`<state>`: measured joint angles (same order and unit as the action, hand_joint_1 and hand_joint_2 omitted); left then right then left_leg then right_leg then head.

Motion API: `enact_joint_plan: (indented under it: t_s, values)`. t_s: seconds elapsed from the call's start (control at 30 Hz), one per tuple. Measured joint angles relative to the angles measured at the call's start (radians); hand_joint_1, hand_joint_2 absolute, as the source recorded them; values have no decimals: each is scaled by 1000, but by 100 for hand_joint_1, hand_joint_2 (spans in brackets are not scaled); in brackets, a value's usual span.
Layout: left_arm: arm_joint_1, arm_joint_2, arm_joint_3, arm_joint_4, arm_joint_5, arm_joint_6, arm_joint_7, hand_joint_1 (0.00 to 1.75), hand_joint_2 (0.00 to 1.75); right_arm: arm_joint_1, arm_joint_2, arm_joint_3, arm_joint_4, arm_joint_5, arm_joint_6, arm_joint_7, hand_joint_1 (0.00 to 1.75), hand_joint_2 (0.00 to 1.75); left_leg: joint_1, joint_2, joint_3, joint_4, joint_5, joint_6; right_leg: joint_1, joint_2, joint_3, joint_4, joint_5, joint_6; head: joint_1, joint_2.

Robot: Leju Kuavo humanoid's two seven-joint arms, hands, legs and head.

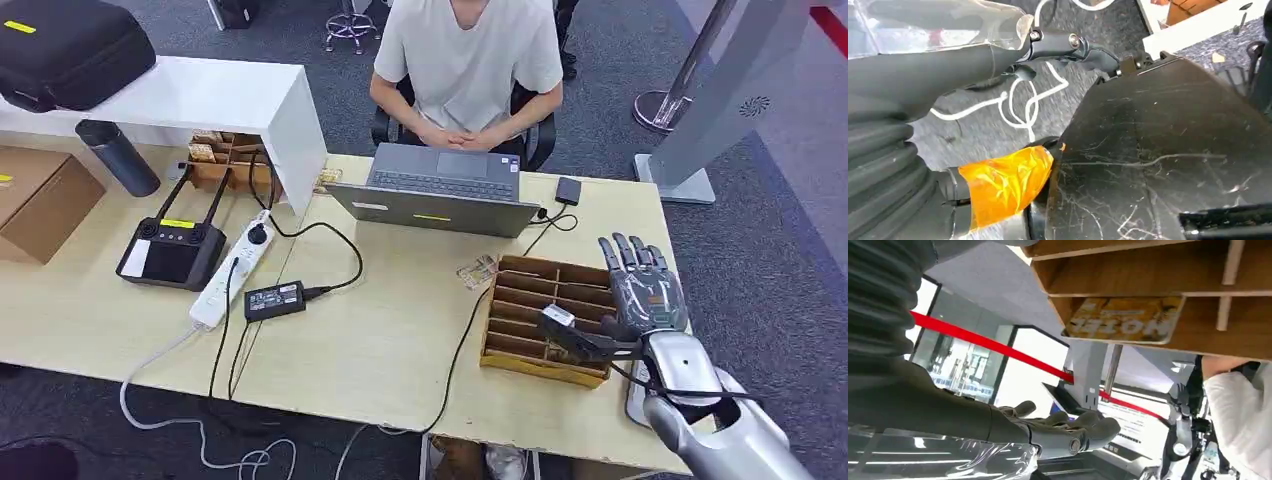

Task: Pass the card to the sensor for recognition and then transmit it.

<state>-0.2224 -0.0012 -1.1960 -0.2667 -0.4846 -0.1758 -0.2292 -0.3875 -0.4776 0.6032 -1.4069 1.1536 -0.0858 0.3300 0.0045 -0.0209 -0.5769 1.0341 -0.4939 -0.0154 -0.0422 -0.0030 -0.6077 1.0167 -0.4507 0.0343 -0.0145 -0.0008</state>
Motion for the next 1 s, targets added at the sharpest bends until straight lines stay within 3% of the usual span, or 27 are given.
enact_joint_plan:
  t_s: [0.2, 0.6, 1.0]
  values:
    - [13, 21, 40, 0, 59, -16, -45, 0, 175, 13, 0, -29, 21, 1, -5, -16, 0, 175, 0, -1, 1, 0, 0, 0, 0, -1, 1, 0, -1, 1, 0, 0]
    - [22, 26, 70, 0, 62, -21, -48, 0, 175, 16, 0, -44, 37, 1, -7, -16, 0, 175, -2, -3, 4, 0, -1, 2, -2, -3, 5, -1, -1, 2, 0, 0]
    - [66, 50, 141, 1, 279, -47, -81, 0, 175, 29, 0, -53, 19, -24, -11, -31, 0, 175, -3, -4, 5, 0, -1, 3, -3, -3, 6, -1, -2, 3, 0, 0]
